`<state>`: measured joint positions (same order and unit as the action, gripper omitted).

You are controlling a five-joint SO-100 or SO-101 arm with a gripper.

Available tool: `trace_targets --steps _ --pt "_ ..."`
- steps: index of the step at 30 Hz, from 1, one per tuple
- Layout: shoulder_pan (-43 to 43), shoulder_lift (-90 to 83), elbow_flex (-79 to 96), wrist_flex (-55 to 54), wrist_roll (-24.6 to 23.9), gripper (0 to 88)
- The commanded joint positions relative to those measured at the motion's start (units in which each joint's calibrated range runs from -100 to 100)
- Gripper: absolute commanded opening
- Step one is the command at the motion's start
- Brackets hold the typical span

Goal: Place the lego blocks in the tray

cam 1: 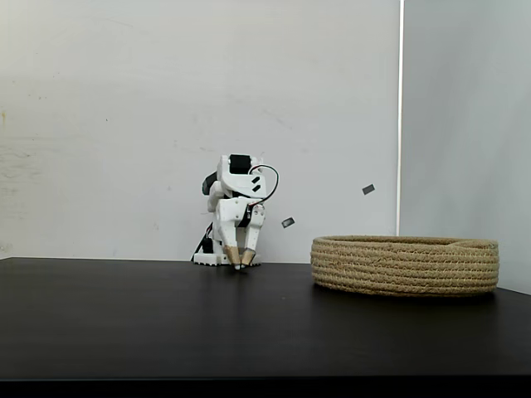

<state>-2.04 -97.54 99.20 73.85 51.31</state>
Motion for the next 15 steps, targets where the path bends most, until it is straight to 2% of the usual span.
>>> trace_targets --steps 1,7,9,15 --pt "1.13 -0.91 0.8 0.32 0.29 0.0" --pt "2.2 -1.26 0.8 0.24 -0.24 0.0" --pt "2.28 -1.26 0.8 0.24 -1.81 0.3" --pt "2.28 -1.26 0.8 0.24 -1.17 1.5"
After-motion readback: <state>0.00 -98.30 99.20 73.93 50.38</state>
